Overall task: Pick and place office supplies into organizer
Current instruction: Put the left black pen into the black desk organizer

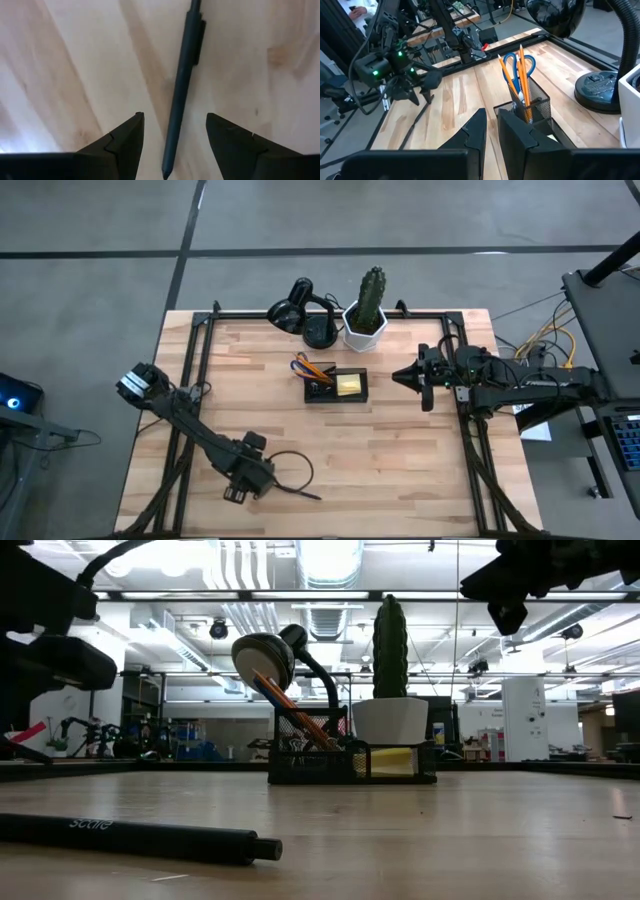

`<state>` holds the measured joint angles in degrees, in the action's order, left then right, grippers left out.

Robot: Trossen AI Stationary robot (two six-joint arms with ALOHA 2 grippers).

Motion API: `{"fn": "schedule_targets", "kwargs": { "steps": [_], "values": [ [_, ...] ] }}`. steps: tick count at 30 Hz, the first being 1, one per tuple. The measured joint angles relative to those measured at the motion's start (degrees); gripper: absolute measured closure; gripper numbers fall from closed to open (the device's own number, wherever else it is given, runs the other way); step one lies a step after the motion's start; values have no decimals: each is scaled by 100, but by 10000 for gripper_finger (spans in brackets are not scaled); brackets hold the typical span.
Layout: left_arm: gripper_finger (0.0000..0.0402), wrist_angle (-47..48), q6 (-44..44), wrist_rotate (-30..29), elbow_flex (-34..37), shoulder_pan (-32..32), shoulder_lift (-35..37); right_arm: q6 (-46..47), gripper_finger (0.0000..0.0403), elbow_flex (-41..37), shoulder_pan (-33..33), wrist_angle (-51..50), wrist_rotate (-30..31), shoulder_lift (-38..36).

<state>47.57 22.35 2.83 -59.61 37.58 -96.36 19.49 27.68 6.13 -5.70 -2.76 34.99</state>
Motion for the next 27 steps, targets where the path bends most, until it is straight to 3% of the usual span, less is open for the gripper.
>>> {"fn": "schedule_targets", "kwargs": {
  "steps": [7,22,27],
  "values": [
    [204,-597,-28,-279,5,28,-2,2,364,0,0,-3,0,8],
    [204,-680,-76,-244,192,92,-2,-20,364,-4,2,-1,111,10],
    [204,-704,-41,-496,203,108,-37,-88,364,-7,1,-1,149,10]
  ]
}}
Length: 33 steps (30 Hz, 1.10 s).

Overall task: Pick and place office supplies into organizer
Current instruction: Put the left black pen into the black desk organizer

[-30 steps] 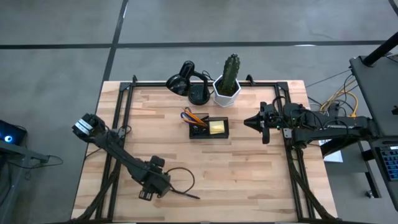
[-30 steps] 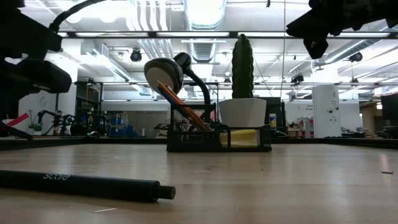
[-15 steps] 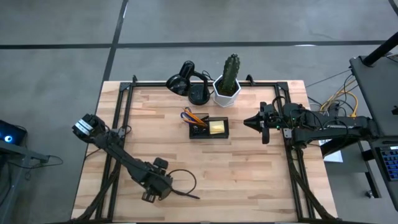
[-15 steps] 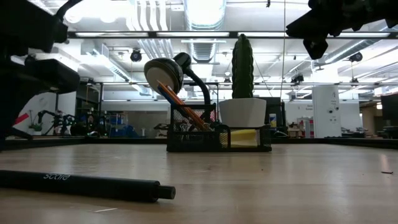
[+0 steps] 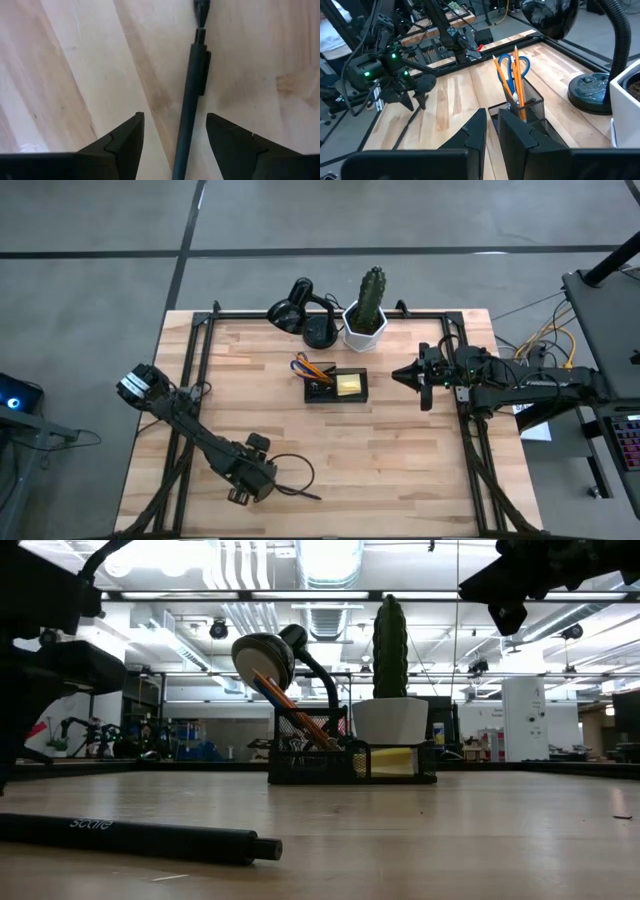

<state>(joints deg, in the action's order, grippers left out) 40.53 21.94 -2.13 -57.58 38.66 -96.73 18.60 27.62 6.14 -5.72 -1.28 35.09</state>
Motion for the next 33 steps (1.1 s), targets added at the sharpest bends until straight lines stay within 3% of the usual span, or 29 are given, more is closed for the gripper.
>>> {"fn": "schedule_targets", "kwargs": {
  "steps": [21,25,33],
  "values": [
    [206,-100,19,168,-15,72,-273,-19,364,0,1,2,-2,-2],
    [234,-120,18,201,-15,75,-273,-19,364,0,1,2,-2,-2],
    [329,-165,19,264,-13,85,-275,-19,364,0,1,2,-2,-4]
  ]
}}
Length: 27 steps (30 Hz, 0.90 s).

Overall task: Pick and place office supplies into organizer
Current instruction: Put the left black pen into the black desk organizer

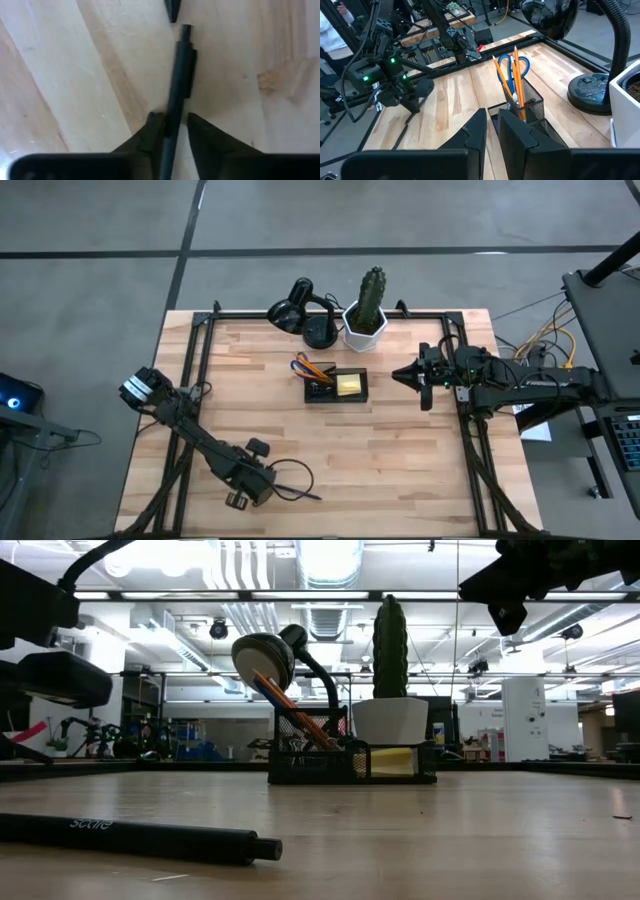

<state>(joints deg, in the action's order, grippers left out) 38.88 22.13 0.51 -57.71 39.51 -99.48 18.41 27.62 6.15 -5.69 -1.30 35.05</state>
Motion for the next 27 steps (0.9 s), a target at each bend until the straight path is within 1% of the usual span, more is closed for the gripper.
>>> {"fn": "schedule_targets", "kwargs": {
  "steps": [4,6,11,19,27],
  "values": [
    [378,20,-2,17,0,0,0,2,364,0,0,0,0,0],
    [390,28,0,14,-2,-2,2,2,364,0,0,0,0,0],
    [384,48,2,-3,-2,-2,2,2,364,0,0,0,-2,0],
    [390,123,11,64,10,-11,70,2,364,0,0,0,-2,0],
    [392,534,75,74,-2,-13,333,4,364,0,0,1,-2,0]
  ]
}}
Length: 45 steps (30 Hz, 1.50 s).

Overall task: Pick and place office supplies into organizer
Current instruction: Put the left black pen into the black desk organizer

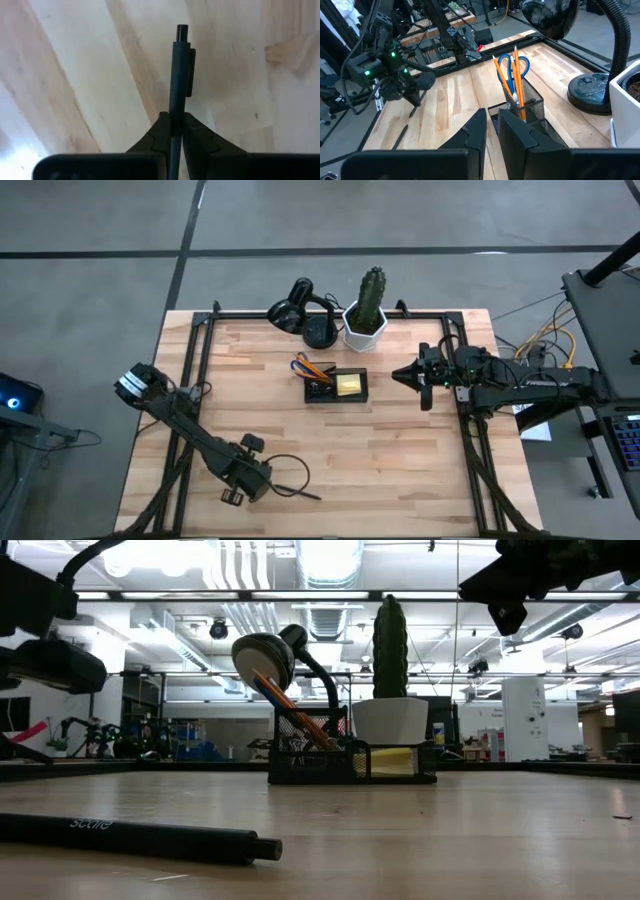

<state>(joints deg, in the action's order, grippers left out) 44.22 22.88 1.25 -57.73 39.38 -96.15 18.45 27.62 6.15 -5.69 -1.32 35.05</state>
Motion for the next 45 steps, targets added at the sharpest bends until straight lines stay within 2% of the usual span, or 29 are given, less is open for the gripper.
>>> {"fn": "schedule_targets", "kwargs": {
  "steps": [10,21,25,32,45],
  "values": [
    [392,-16,404,-106,-4,-31,472,64,364,-2,-2,7,-2,0],
    [392,-400,989,-1181,2,-333,1150,95,364,-2,-2,13,-2,4],
    [392,-727,984,-1385,2,-535,1354,96,364,-2,-2,17,-1,2],
    [394,-906,827,-1368,-1,-851,1646,110,364,-2,-2,17,1,2],
    [394,-2294,25,-1538,-1,-1763,1651,109,364,-2,-2,21,149,0]
  ]
}}
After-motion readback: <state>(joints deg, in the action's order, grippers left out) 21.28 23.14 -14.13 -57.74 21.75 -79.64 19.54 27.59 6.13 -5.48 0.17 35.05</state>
